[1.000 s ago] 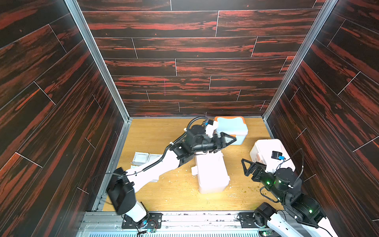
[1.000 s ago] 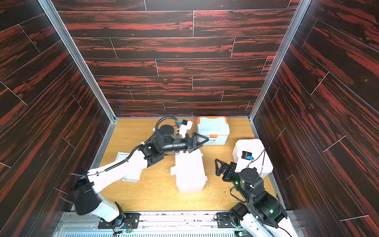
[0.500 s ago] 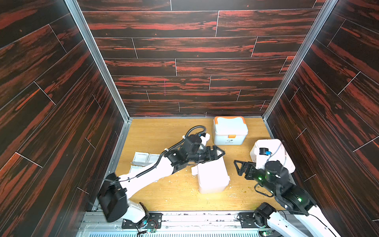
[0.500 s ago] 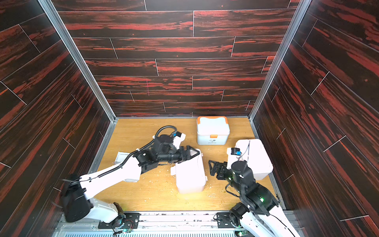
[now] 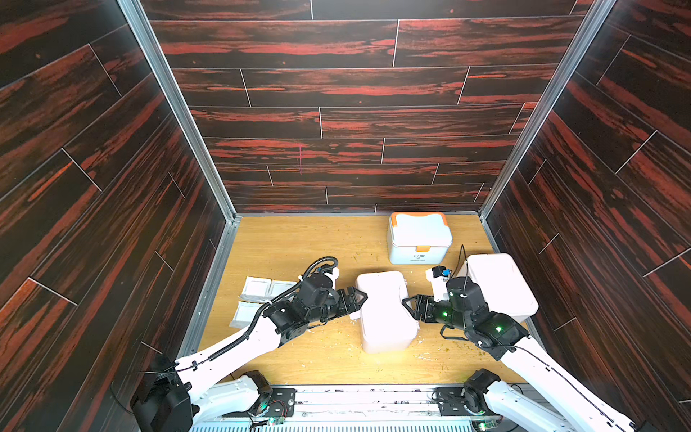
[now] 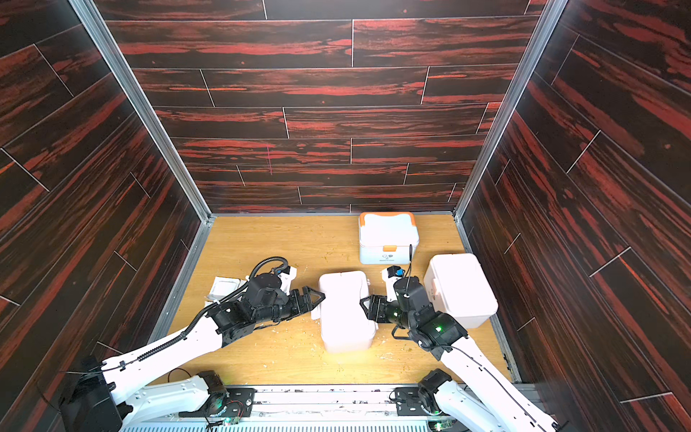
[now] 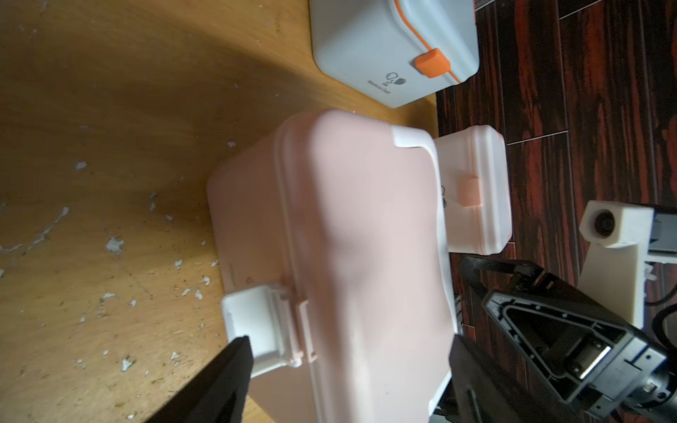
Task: Open first aid kits and take out gauze
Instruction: Open the lid of the first aid kit.
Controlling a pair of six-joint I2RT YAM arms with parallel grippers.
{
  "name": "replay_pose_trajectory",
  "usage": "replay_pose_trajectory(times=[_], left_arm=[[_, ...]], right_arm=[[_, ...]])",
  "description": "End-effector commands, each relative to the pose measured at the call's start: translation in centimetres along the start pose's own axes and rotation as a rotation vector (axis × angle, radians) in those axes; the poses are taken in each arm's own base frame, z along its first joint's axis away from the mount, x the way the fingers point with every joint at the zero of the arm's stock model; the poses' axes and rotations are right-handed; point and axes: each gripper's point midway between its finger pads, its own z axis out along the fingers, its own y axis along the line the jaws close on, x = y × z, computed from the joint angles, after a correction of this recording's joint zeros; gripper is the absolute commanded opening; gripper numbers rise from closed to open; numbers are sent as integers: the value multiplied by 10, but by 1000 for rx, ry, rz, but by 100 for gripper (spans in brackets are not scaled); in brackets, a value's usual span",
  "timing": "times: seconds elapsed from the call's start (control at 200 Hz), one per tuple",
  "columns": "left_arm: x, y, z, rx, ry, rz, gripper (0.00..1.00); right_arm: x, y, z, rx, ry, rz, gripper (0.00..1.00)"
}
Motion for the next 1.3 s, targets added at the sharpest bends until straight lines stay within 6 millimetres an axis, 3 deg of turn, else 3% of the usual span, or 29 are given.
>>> replay_pose_trajectory(times=[0.0, 0.26, 0.446, 0.871, 1.292], left_arm=[[-2, -5, -1, 32, -9, -14, 89], [0, -17, 2, 70, 32, -10, 89], [2, -14, 7, 63, 42, -13, 89], [-1, -21, 2, 82, 33, -9, 88], [1, -21, 8, 89, 48, -19, 88]], right_arm=[[3, 10, 7, -68, 28, 7, 64], [9, 7, 16, -68, 58, 16, 60], [11, 7, 19, -80, 68, 24, 58], [13, 8, 19, -88, 78, 24, 58], [15, 9, 20, -99, 82, 23, 59]])
